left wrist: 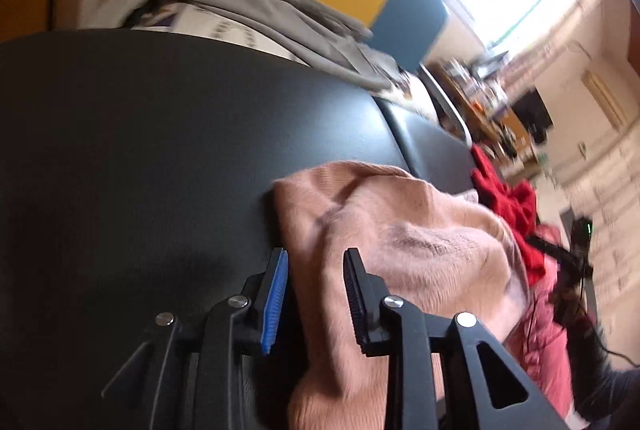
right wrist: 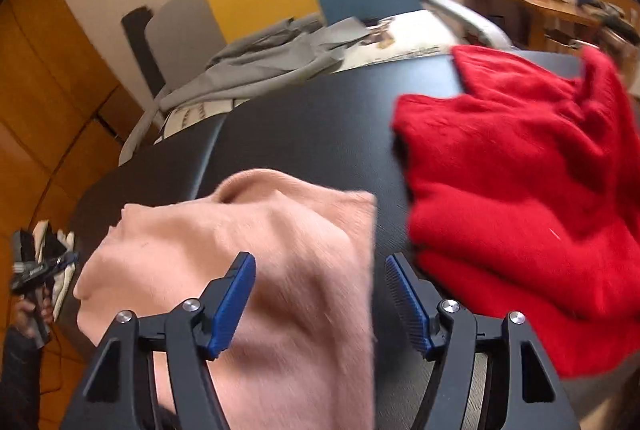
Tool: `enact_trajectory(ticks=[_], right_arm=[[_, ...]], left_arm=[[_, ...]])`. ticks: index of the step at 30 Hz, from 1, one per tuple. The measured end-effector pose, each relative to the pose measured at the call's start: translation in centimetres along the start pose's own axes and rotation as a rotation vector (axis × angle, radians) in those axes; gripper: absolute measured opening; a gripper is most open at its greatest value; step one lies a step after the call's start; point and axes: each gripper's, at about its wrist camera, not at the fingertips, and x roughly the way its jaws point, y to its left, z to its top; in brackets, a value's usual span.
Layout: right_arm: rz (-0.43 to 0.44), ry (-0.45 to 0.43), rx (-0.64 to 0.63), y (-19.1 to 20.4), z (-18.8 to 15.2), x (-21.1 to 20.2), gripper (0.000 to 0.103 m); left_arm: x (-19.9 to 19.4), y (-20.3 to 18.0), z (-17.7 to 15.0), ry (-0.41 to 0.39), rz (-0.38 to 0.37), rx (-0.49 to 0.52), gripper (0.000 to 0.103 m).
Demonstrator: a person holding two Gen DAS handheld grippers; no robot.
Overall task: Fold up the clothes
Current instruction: 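Fold the ribbed edge over with the right tool while the left tool holds the sweater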
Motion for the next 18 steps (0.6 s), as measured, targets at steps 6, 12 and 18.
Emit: enact_trajectory(ticks=[6,12,18], right_arm=[[-0.05,0.119,-0.144,2.0,1.2,4.5,0.063],[-0.205,0.183,-0.403,5.4,-0.2,6.4,0.009],[-0.228,0.192,-0.434,5.6,-0.6,6.7,0.011]], left_arm=[[3.1,-2.4,1.5,0.091,0.011,0.157,0.029],[4.0,-3.8,1.9,0.127,0.011,0.253,0.029],[6.0,-4.0,2.6,0.22,-0.015,0.289,0.03]])
